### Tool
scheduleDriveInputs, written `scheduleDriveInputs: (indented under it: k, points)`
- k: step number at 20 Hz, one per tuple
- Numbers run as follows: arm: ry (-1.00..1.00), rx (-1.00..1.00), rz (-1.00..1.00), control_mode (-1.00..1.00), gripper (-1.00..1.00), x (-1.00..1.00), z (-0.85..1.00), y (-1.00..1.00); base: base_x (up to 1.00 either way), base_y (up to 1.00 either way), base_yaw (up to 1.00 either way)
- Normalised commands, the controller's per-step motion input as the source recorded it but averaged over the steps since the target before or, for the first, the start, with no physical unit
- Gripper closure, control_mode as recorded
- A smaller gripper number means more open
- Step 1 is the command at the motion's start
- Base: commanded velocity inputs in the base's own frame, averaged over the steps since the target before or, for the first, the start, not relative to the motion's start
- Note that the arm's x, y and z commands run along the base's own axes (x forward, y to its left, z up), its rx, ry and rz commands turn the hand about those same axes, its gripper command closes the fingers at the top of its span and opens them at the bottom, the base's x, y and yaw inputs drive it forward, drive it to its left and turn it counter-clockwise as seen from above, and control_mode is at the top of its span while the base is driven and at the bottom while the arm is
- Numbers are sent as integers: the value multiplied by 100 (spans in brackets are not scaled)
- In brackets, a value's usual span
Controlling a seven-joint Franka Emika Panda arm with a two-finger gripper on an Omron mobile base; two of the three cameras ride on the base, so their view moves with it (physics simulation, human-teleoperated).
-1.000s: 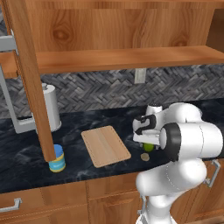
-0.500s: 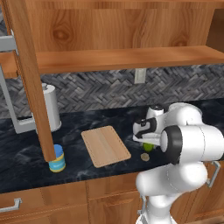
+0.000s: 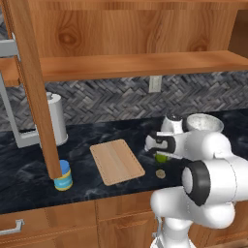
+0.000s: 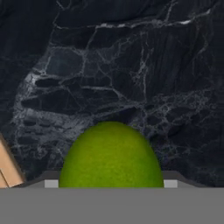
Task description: Open the cabinet. Place the bowl and condiment on the counter. Then place the lime and garlic on the cutting board.
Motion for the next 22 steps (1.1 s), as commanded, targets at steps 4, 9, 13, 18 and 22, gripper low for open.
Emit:
scheduleDriveInputs:
  k: [4, 9, 13, 18, 22]
  points:
    - [10, 1, -7, -100, 100, 7, 84, 30, 0, 0, 0]
    - [12, 0, -4, -100, 100, 21, 43, 40, 0, 0, 0]
    - [5, 0, -1, -100, 100, 47, 1, 44, 0, 0, 0]
    - [0, 0, 0, -100, 100, 37, 0, 47, 0, 0, 0]
    - [0, -2, 0, -100, 100, 0, -16, 49, 0, 0, 0]
